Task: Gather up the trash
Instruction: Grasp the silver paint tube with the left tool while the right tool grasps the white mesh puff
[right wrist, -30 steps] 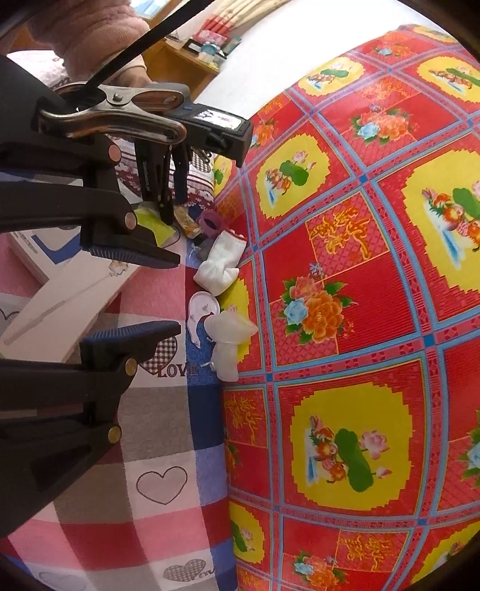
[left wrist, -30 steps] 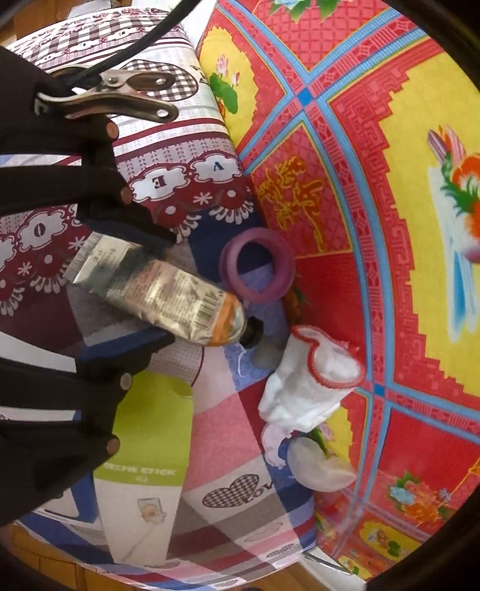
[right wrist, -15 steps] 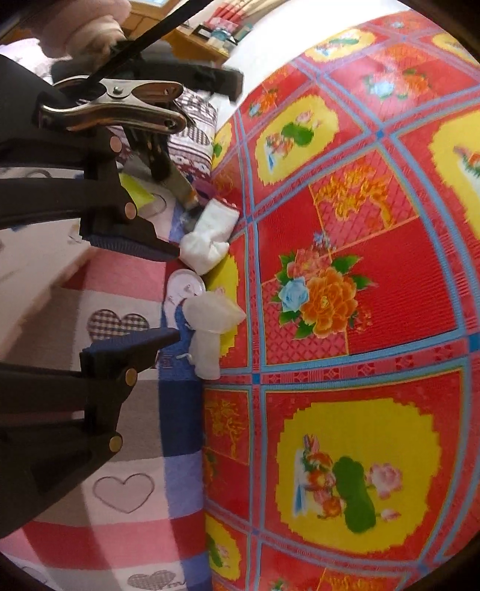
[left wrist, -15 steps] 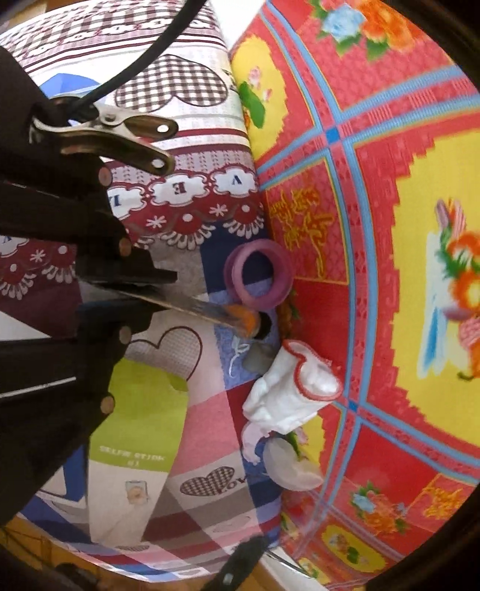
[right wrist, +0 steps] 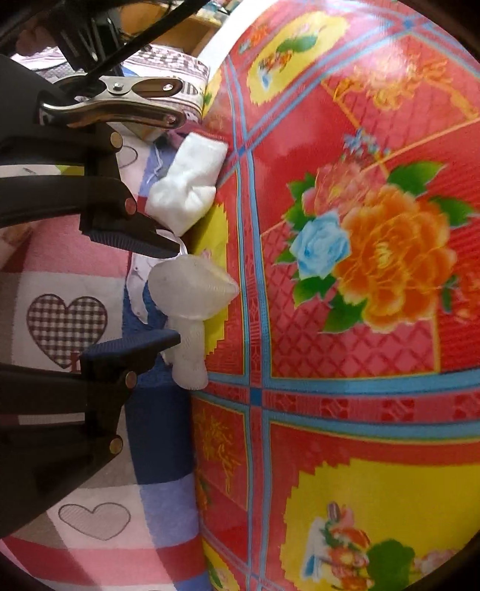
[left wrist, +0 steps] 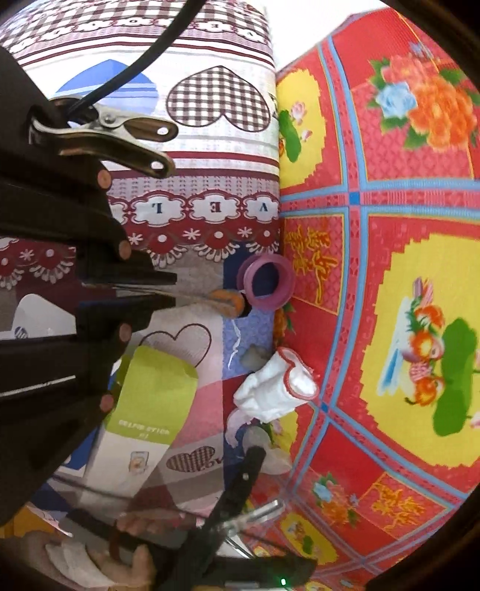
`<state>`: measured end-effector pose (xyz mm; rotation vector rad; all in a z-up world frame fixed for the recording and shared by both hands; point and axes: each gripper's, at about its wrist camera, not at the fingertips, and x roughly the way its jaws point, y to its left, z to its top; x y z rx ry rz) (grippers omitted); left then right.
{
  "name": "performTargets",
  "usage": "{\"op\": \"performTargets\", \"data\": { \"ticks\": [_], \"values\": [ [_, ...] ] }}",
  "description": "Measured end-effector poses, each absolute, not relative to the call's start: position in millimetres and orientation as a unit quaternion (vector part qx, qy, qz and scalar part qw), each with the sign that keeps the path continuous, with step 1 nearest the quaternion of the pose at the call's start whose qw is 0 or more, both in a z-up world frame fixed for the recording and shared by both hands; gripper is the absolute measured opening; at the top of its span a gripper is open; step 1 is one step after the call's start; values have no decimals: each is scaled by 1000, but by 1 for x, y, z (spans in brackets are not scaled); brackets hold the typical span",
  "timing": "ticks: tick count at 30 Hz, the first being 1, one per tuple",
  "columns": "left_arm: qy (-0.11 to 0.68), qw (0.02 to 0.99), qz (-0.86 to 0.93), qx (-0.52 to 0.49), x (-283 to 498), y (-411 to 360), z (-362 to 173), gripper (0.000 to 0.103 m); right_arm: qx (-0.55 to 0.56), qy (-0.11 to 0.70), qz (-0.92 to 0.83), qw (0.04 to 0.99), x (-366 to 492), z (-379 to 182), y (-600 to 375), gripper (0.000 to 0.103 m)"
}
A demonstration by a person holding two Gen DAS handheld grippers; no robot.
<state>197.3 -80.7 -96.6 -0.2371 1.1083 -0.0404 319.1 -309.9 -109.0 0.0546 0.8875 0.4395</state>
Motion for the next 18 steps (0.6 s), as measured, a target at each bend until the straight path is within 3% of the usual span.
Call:
{"op": "performTargets", "data": {
  "ticks": [2,4,9,16,18],
  "values": [
    [521,845,-17,-118,188,-76,-94,5,30,430,210,878,322,-112,-309,40],
    [517,847,-14,-125,184,-72,-82,5,38,434,213,875,322,-115,-309,33],
    [506,851,-12,-142,169,-60,-65,5,54,439,229,867,320,-118,-313,8],
    [517,847,-6,-122,169,-64,-65,6,71,422,245,870,303,-109,-323,4],
    [524,844,10,-116,174,-65,-72,12,77,419,248,870,299,-106,-326,4]
  ]
}}
